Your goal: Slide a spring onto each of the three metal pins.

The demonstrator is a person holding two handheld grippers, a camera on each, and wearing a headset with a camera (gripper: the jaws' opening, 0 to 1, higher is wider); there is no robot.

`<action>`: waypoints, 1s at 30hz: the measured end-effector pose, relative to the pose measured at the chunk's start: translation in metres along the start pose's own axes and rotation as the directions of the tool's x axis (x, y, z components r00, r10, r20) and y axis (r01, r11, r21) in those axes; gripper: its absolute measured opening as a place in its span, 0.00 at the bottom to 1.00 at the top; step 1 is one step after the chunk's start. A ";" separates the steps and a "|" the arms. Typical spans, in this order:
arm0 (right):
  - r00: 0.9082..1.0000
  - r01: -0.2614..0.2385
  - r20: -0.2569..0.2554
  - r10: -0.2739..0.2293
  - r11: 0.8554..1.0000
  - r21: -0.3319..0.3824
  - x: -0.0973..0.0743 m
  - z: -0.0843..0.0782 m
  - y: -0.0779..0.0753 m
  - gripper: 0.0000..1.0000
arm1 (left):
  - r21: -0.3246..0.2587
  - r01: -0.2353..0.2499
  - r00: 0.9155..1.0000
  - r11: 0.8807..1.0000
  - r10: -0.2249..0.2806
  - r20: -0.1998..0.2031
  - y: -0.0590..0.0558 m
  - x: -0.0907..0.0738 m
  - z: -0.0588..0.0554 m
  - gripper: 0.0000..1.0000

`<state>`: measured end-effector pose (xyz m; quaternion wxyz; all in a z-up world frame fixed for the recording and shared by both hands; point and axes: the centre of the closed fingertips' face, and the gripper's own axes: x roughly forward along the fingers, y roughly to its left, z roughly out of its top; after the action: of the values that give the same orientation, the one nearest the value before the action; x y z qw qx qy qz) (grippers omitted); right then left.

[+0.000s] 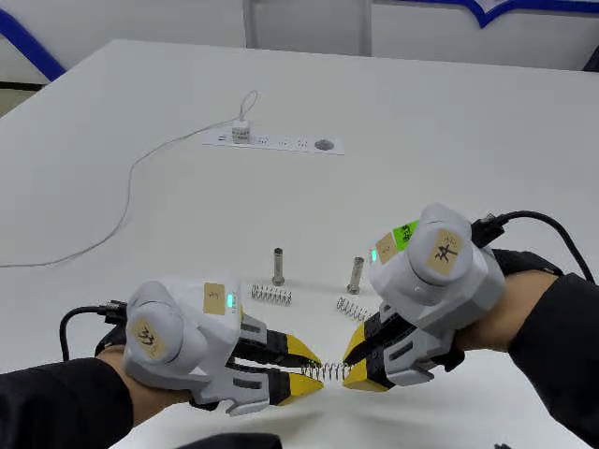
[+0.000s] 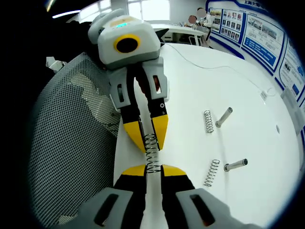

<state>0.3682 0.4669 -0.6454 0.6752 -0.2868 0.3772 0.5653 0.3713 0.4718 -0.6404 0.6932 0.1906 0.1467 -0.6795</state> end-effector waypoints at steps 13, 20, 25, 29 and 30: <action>1.000 0.006 0.010 -0.006 1.000 0.019 0.002 -0.001 0.002 0.12 | -0.015 0.006 0.999 1.000 -0.005 0.034 -0.001 -0.001 0.007 0.11; 0.999 0.022 0.044 -0.022 1.000 0.017 -0.012 0.015 0.001 0.12 | -0.019 0.003 0.999 1.000 -0.002 0.035 0.000 -0.001 0.007 0.11; 0.996 0.015 0.083 -0.016 1.000 0.008 -0.017 0.029 0.005 0.12 | -0.021 0.002 0.999 1.000 -0.001 0.033 0.000 -0.001 0.006 0.11; 0.995 0.023 0.098 -0.022 1.000 -0.015 -0.017 0.038 0.006 0.12 | -0.022 -0.001 1.000 1.000 0.002 0.031 0.000 -0.001 0.006 0.11; 0.995 0.024 0.101 -0.022 1.000 -0.017 -0.016 0.039 0.006 0.12 | -0.023 -0.002 1.000 1.000 0.003 0.030 0.000 -0.002 0.006 0.11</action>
<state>0.3686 0.4910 -0.6100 0.6972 -0.2684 0.3341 0.5747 0.3710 0.4703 -0.6343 0.6985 0.1723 0.1438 -0.6796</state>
